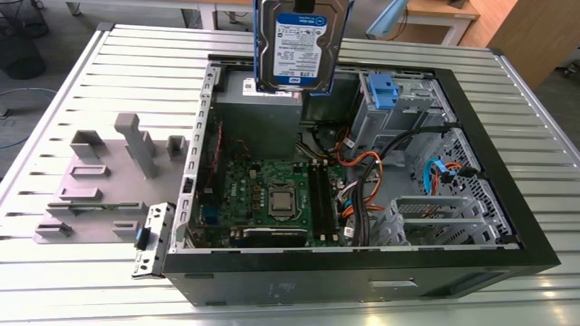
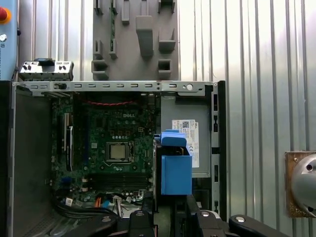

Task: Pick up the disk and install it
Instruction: 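Pick up the disk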

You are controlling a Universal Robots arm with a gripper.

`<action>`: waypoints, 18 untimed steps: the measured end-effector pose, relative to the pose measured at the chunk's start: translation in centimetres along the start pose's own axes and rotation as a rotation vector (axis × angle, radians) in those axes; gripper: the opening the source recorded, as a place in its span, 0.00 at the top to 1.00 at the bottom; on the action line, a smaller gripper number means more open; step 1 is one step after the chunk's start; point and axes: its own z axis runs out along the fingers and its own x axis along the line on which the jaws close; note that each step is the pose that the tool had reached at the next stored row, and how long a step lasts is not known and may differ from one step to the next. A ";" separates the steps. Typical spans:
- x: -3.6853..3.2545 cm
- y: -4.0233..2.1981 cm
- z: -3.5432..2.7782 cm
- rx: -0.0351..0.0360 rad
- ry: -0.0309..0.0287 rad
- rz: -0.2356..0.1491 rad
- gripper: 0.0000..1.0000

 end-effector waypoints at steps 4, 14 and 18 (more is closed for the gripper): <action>0.21 0.00 0.00 0.0001 0.0030 0.000 0.65; 0.65 -0.02 -0.01 0.0003 0.0109 0.000 0.65; 0.85 -0.02 -0.01 0.0004 0.0138 0.001 0.65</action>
